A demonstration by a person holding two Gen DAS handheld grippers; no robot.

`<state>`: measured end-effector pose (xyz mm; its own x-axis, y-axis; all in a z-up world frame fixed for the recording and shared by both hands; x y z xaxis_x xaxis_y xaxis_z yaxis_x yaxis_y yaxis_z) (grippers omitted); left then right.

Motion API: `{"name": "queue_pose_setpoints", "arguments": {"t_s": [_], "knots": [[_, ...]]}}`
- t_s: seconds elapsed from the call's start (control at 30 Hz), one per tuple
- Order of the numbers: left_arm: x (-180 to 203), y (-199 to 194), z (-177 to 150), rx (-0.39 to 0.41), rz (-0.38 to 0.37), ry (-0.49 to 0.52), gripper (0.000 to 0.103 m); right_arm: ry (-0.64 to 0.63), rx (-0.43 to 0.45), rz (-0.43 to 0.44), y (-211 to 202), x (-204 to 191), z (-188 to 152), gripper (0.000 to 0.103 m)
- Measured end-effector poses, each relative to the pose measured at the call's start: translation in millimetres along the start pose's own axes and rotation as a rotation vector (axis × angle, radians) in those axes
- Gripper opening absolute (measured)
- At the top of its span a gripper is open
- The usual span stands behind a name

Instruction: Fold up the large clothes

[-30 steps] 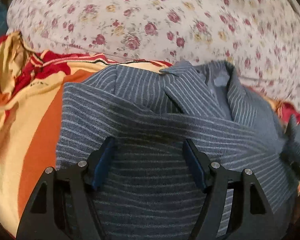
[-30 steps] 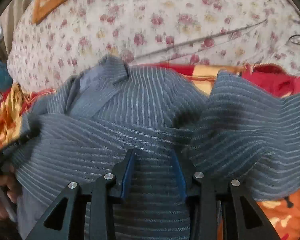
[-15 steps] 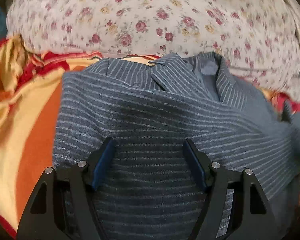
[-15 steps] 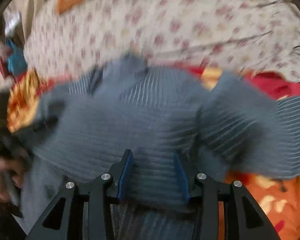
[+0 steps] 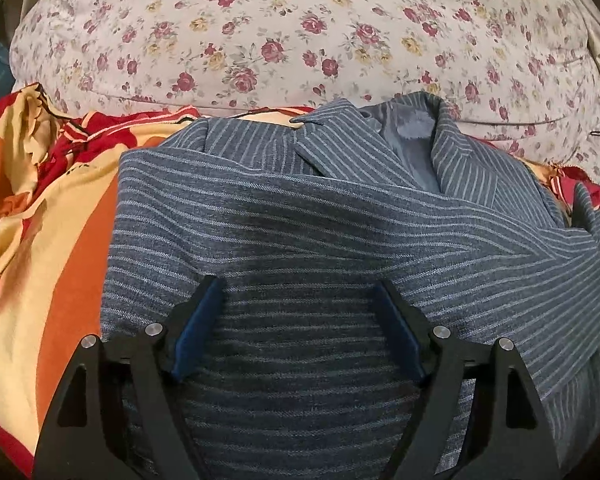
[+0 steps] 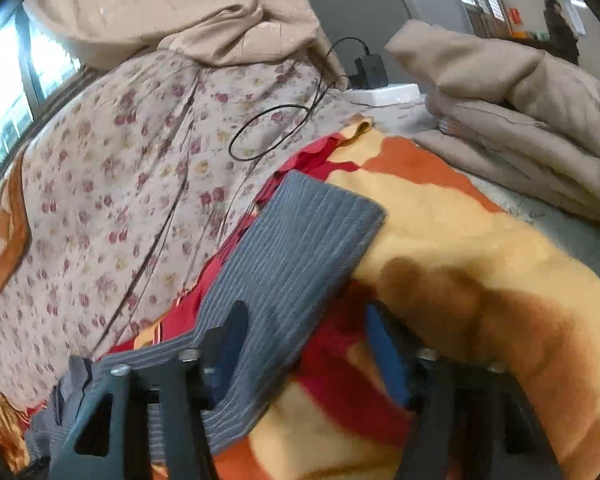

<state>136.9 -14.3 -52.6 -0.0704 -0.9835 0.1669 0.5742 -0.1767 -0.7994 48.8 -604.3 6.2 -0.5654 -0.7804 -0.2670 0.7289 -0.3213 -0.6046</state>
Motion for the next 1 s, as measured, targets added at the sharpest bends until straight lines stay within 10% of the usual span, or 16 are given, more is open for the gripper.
{"name": "queue_pose_setpoints", "arguments": {"t_s": [0.3, 0.47, 0.63, 1.0], "knots": [[0.9, 0.6, 1.1, 0.000, 0.000, -0.004, 0.079, 0.056, 0.089, 0.074, 12.4, 8.7, 25.3, 0.044], [-7.4, -13.9, 6.3, 0.037, -0.030, -0.080, 0.079, 0.057, 0.048, 0.157, 16.1, -0.1, 29.7, 0.005], [-24.7, -60.1, 24.0, 0.197, 0.017, -0.112, 0.079, -0.008, 0.096, 0.189, -21.2, -30.0, 37.2, 0.004], [-141.9, -102.3, 18.2, 0.207, 0.124, -0.397, 0.078, -0.149, 0.075, 0.740, -152.0, -244.9, -17.6, 0.004]]}}
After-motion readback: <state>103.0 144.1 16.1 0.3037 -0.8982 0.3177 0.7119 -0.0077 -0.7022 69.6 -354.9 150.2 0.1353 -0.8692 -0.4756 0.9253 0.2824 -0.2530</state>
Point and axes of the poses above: each gripper's, at about its wrist camera, not at the fingertips, and y roughly the way its jaws point, x to its right, z to its top, the point moved 3 cm from there along y, roughly the way its jaws point, and after that the axes turned 9 degrees about -z, right-handed, at the moved point
